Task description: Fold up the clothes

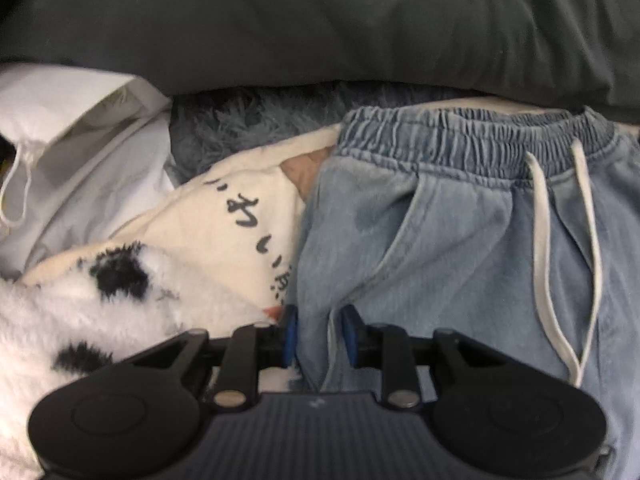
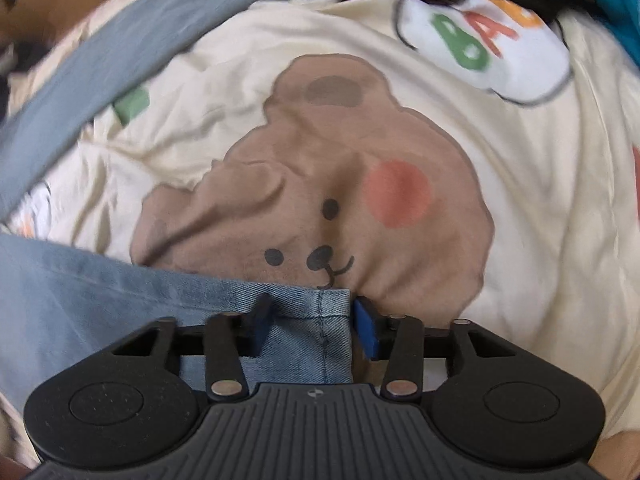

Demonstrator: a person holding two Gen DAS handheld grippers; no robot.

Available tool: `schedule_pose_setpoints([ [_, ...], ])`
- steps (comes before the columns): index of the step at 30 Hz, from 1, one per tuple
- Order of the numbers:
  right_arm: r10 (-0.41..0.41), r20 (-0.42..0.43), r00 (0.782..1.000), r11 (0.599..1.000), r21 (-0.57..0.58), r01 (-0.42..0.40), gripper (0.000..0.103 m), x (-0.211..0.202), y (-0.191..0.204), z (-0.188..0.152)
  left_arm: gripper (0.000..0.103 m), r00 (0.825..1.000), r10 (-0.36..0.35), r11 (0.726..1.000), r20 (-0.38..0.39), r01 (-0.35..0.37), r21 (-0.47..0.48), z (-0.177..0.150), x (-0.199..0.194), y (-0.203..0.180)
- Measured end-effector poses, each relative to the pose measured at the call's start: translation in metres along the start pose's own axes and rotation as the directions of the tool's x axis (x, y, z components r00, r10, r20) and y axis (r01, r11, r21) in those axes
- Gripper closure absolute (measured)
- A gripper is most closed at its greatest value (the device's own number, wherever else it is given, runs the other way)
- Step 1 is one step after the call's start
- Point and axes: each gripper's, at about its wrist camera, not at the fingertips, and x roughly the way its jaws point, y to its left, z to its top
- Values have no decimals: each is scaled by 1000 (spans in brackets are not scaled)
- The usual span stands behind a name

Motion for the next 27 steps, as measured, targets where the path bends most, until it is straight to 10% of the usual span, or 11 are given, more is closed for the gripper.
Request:
schedule_pose_setpoints([
  [7, -39, 4, 999, 999, 2, 39, 91, -18, -8, 0, 82, 984, 147, 988, 99, -150, 30, 14, -12, 0],
  [22, -141, -4, 990, 990, 26, 141, 92, -9, 0, 6, 82, 964, 88, 962, 252, -148, 230, 39, -74, -38],
  [27, -150, -9, 989, 988, 25, 150, 91, -8, 1, 6, 83, 987, -16, 957, 159, -31, 290, 43, -66, -57],
])
